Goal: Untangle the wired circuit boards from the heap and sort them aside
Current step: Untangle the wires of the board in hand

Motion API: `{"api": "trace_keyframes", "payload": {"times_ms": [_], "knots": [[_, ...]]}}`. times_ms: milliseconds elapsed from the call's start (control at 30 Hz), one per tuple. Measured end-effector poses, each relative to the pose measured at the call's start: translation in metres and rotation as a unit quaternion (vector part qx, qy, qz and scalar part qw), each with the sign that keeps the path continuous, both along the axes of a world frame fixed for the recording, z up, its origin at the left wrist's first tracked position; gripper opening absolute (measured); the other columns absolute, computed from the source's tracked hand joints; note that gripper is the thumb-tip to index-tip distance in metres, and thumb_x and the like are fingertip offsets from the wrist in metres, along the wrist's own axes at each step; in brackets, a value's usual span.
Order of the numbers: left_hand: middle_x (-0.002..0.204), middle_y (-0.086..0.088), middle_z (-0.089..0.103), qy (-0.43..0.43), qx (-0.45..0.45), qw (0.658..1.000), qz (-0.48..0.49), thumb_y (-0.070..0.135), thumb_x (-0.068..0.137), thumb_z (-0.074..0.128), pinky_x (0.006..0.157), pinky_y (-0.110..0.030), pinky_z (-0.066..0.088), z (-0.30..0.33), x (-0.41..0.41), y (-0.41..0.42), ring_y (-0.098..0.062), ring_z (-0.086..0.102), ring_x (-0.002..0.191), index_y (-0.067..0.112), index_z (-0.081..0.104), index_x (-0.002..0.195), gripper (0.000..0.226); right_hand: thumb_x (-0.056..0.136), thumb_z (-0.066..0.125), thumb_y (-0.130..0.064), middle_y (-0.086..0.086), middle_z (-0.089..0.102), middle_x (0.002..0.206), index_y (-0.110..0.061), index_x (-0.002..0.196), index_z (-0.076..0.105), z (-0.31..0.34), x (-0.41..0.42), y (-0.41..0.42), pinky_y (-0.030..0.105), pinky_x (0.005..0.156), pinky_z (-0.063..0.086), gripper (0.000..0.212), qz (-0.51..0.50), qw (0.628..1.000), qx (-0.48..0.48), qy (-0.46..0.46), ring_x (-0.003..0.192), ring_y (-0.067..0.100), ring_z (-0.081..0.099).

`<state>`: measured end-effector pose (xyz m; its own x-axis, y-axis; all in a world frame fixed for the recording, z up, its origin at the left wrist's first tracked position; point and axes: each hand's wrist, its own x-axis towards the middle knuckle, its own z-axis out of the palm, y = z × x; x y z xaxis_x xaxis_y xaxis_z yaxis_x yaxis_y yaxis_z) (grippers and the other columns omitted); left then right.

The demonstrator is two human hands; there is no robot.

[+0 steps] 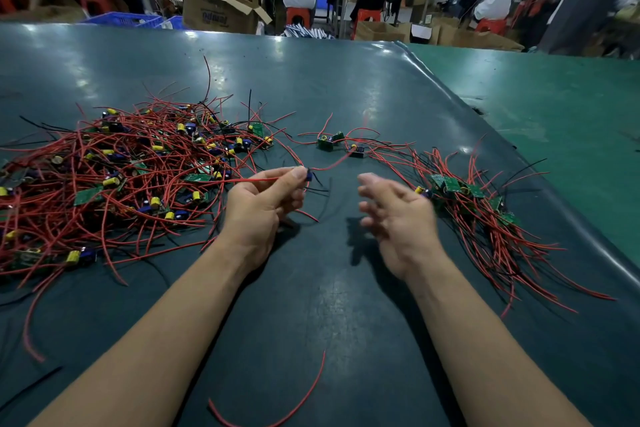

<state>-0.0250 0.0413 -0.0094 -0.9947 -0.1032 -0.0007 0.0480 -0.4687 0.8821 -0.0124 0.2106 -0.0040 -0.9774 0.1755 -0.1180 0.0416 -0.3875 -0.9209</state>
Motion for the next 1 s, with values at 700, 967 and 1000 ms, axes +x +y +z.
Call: {"api": "trace_keyframes", "payload": {"times_ms": [700,967,1000], "knots": [[0.063,0.000,0.070,0.041,-0.157,0.985,-0.064,0.022,0.065,0.078,0.056,-0.017,0.050,-0.0020,0.0095,0.0057,-0.008,0.062,0.055,0.007,0.070,0.085,0.026,0.086,0.069,-0.029,0.002,0.065,0.066,-0.009,0.080,0.073,-0.0003,0.0054,-0.0104,0.020,0.044,0.048,0.021,0.147,0.984,0.099,0.001,0.051,0.012,0.059],[0.066,0.002,0.070,0.064,-0.159,0.985,-0.003,0.027,0.066,0.079,0.055,-0.019,0.050,-0.0013,0.0095,0.0039,-0.009,0.059,0.055,0.013,0.072,0.086,0.025,0.092,0.062,-0.036,0.007,0.066,0.061,-0.004,0.084,0.064,0.0019,0.0053,-0.0103,0.021,0.040,0.047,0.033,0.145,0.985,0.096,-0.006,0.045,0.015,0.059],[0.067,0.002,0.070,0.067,-0.165,0.984,-0.007,0.028,0.066,0.079,0.056,-0.019,0.050,-0.0012,0.0099,0.0040,-0.009,0.059,0.056,0.013,0.072,0.086,0.026,0.091,0.062,-0.039,0.006,0.066,0.062,-0.006,0.084,0.066,0.0018,0.0060,-0.0109,0.021,0.040,0.046,0.034,0.164,0.980,0.111,0.002,0.045,0.014,0.058]]}}
